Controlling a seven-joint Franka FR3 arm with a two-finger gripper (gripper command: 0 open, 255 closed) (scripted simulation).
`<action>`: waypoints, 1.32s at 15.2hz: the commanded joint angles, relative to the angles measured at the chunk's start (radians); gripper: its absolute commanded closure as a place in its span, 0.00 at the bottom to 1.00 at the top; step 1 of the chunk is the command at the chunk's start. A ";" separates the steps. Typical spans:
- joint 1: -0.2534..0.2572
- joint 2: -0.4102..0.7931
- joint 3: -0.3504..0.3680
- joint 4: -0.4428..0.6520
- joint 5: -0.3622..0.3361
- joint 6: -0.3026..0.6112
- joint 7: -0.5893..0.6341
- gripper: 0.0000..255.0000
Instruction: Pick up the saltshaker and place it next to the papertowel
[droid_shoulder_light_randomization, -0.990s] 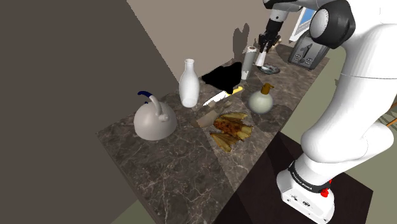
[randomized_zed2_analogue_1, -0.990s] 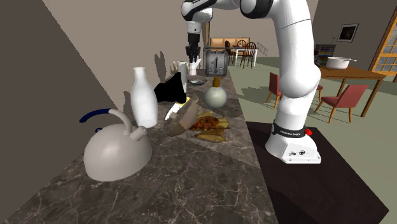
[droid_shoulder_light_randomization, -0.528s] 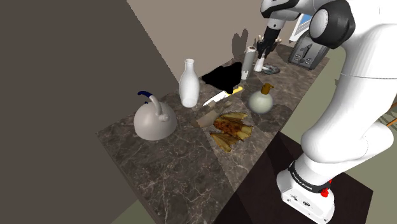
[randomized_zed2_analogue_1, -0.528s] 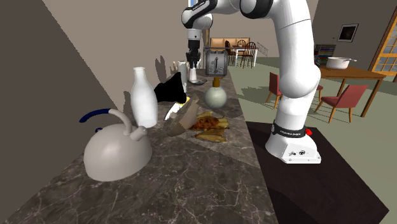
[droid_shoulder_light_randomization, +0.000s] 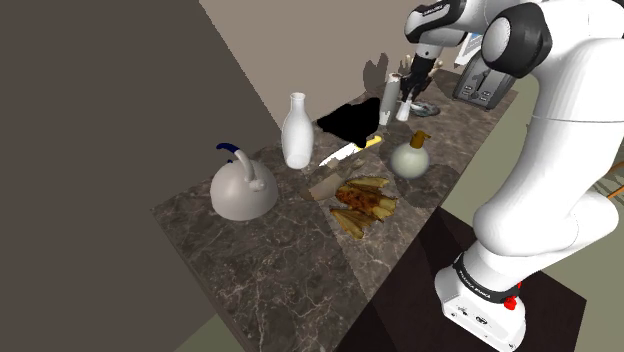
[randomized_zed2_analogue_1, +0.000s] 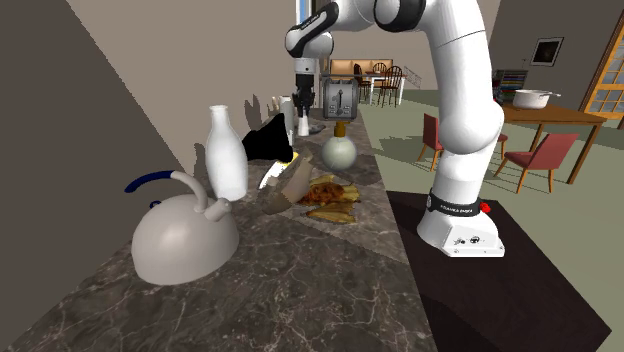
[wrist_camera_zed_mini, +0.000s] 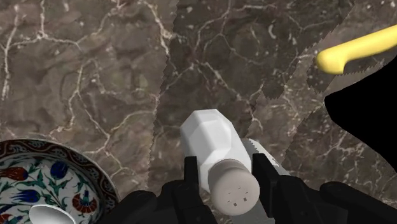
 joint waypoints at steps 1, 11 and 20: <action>0.000 0.006 0.001 -0.020 0.003 0.026 -0.004 1.00; -0.001 0.026 0.004 -0.053 0.011 0.079 -0.012 1.00; -0.002 0.015 0.002 -0.035 0.007 0.050 -0.010 0.00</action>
